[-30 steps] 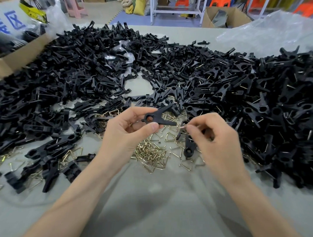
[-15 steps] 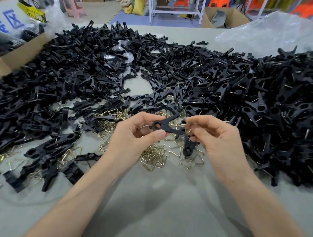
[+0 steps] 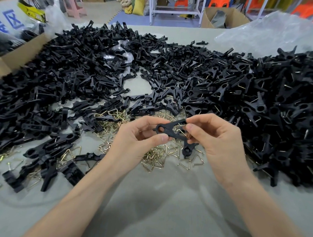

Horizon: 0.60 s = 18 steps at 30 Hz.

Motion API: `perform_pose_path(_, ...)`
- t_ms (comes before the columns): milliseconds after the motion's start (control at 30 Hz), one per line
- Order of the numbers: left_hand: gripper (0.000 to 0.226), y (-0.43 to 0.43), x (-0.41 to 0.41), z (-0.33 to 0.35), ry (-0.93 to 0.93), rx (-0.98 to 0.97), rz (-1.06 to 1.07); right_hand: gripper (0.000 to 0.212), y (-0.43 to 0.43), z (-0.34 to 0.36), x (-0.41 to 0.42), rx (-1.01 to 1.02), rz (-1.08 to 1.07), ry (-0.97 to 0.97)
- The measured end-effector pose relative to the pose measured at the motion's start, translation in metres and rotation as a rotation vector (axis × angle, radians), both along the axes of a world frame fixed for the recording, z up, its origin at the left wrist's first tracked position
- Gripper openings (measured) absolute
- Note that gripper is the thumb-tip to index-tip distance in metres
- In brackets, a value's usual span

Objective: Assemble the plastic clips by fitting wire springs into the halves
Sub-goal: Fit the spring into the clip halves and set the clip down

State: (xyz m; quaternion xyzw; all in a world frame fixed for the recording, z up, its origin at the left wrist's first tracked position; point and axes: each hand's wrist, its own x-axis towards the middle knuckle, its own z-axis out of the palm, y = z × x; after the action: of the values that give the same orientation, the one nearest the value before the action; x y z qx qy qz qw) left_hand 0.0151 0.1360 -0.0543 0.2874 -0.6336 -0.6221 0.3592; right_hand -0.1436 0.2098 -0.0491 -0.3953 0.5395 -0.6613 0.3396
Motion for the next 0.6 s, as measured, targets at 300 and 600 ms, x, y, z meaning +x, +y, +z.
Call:
perform_pose_path(300,0.027,0.0003,0.0001,-0.0001,-0.001,0.011,-0.022,0.02,0.0005,-0.0038,-0.0041,0.042,0.02,0.042)
perform_pose_path(600,0.032,-0.0002,0.0001,0.0011,-0.053,0.0,-0.026,0.018,0.0002,-0.004,-0.0065,0.065,0.035,0.053)
